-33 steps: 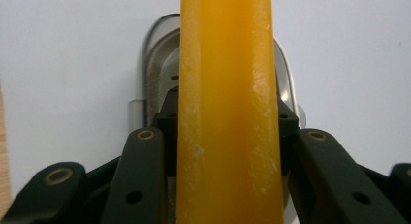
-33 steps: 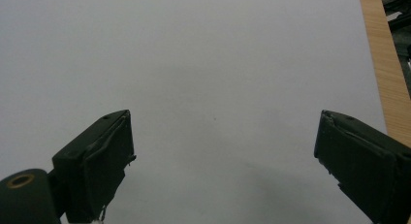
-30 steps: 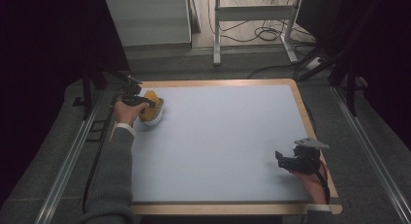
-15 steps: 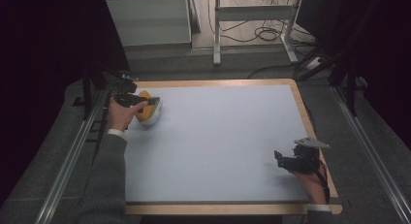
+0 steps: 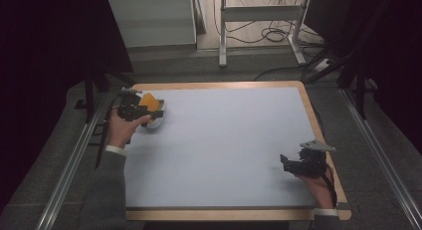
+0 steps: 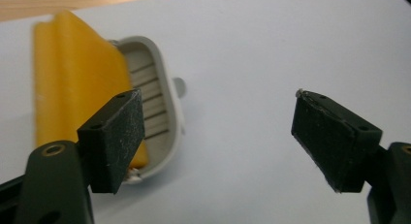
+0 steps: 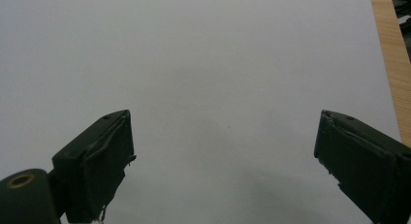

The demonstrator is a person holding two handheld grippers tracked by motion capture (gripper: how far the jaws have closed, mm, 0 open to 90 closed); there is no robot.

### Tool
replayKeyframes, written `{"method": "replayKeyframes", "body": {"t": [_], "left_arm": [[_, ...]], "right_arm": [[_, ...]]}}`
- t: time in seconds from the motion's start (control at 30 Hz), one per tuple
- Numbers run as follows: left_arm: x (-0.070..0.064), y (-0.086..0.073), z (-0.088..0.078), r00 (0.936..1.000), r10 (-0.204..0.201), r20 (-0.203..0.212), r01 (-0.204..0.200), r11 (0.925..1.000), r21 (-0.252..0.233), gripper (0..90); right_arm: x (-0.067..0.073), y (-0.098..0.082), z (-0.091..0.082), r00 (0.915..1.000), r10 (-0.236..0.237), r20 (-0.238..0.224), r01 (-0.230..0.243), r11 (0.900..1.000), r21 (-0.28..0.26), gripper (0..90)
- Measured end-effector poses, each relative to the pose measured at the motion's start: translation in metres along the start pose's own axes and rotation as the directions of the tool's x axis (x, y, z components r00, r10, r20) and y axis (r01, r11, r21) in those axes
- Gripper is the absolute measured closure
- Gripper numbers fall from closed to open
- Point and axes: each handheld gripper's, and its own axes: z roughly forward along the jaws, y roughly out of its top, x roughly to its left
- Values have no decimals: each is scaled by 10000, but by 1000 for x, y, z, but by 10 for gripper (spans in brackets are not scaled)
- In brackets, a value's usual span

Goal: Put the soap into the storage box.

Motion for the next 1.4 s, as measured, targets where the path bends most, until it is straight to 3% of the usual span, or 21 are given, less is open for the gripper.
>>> {"method": "replayKeyframes", "body": {"t": [0.03, 0.23, 0.33, 0.5, 0.77, 1.07, 1.27, 1.4], "left_arm": [[-3, -7, -2, 9999, 156, -16, -156, 9997, -188, 219], [-12, -30, -5, 9987, 445, 258, -441, 9989, -155, 231], [-15, -39, -5, 9984, 446, 351, -441, 9989, -155, 232], [-20, -67, -4, 9979, 345, 548, -336, 9993, -179, 233], [-23, -99, -3, 9983, 156, 555, -155, 9999, -20, 232], [-24, -114, -1, 9976, 101, 688, -107, 9999, 86, 230], [-24, -116, 0, 9972, 148, 726, -155, 9998, 86, 230], [-23, -117, 0, 9977, 175, 662, -183, 9998, 112, 230]], "right_arm": [[0, 0, 0, 10000, -13, -6, 13, 10000, 24, 70], [-1, -1, 0, 10000, -9, 27, 9, 10000, 14, 70], [-1, -1, 0, 10000, 7, 43, -7, 10000, 8, 70], [-2, -1, -1, 9999, 46, 96, -46, 10000, -21, 71], [-2, -1, -1, 9999, 36, 124, -36, 10000, -13, 70], [-1, -2, -1, 9999, 8, 143, -9, 10000, 36, 70], [1, 0, -7, 9997, -61, 246, 72, 9989, -467, 72], [3, 1, -6, 9996, -16, 292, 32, 9986, -522, 72]]}}
